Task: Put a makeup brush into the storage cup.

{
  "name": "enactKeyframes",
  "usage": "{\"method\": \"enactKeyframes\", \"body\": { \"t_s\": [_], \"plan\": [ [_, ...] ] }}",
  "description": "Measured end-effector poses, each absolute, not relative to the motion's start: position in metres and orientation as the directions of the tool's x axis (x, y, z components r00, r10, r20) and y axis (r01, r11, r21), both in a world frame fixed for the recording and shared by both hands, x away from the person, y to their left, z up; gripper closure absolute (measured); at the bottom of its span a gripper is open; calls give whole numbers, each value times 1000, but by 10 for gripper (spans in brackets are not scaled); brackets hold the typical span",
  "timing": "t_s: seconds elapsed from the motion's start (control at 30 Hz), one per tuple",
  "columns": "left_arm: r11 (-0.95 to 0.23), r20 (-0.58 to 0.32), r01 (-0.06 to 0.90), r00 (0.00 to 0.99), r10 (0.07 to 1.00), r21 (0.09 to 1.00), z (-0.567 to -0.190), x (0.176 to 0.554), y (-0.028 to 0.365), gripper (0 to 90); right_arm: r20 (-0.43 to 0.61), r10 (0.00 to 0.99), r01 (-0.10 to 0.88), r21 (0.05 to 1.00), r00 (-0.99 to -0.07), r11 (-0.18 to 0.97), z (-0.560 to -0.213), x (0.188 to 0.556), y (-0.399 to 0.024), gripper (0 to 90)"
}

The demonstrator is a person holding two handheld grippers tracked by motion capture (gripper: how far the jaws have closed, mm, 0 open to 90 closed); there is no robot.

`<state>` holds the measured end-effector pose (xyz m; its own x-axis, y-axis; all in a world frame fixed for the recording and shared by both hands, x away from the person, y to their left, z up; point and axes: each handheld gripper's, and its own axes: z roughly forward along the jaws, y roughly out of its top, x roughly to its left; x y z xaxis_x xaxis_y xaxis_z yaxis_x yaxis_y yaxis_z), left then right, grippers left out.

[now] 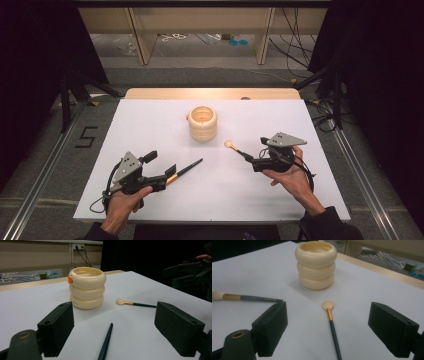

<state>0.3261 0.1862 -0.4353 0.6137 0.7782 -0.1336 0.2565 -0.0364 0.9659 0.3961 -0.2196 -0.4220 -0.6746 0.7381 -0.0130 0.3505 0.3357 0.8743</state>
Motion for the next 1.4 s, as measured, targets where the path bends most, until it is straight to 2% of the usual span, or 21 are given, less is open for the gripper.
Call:
{"method": "enactKeyframes", "body": {
  "t_s": [0.3,0.47,0.77,1.4],
  "plan": [
    [-31,-137,255,616,776,966,-435,326,186,156,-19,724,445,778,-689,444,-413,424,-216,185],
    [-32,-138,257,615,776,966,-435,326,186,156,-14,690,501,677,-724,540,-416,444,-205,210],
    [-34,-137,258,616,776,966,-435,326,186,156,-58,609,490,535,-791,688,-422,466,-185,305],
    [-33,-138,257,618,774,966,-435,326,186,156,-42,578,537,320,-815,781,-434,498,-165,442]
  ]
}}
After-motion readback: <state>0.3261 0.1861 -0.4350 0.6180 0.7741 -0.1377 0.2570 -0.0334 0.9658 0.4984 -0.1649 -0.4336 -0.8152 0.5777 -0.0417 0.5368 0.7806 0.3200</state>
